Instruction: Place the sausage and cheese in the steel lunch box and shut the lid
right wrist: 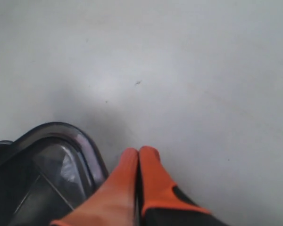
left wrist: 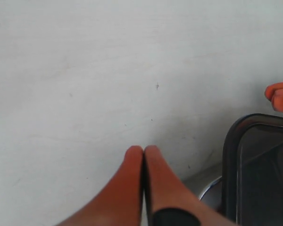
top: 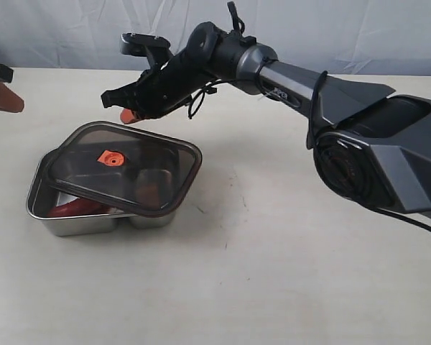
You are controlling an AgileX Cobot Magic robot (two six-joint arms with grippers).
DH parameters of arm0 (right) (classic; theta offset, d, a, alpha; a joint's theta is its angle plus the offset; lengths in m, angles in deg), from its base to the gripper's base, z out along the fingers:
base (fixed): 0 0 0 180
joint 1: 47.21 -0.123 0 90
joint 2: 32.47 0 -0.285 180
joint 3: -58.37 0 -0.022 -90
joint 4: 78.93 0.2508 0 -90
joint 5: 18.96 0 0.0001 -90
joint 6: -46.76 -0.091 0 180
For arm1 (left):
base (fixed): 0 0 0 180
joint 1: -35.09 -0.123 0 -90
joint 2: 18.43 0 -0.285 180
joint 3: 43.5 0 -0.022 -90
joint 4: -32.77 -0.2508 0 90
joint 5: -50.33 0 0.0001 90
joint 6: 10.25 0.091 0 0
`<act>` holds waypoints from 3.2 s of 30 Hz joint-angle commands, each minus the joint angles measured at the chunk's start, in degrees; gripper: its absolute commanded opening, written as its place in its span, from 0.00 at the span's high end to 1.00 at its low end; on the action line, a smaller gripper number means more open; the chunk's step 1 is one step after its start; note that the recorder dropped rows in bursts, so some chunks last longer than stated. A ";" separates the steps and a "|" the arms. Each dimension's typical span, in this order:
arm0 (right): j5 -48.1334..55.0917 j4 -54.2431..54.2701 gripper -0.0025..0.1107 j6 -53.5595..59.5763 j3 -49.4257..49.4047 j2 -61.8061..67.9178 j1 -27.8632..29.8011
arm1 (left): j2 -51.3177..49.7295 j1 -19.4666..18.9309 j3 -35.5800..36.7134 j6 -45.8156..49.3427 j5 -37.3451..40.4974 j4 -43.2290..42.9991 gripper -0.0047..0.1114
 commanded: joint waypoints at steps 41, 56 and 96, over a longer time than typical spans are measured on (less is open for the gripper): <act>24.69 -35.14 0.98 -22.99 -3.44 -18.06 3.58 | -0.02 0.00 -0.02 0.05 -0.85 0.12 0.96; 24.69 -26.73 0.98 -22.27 -19.60 -18.46 2.66 | -0.02 0.00 -0.02 0.05 -0.73 -0.11 0.96; 24.69 -19.48 0.98 -17.71 -39.16 -35.31 -7.01 | -1.06 0.35 -0.50 13.82 4.42 12.94 0.96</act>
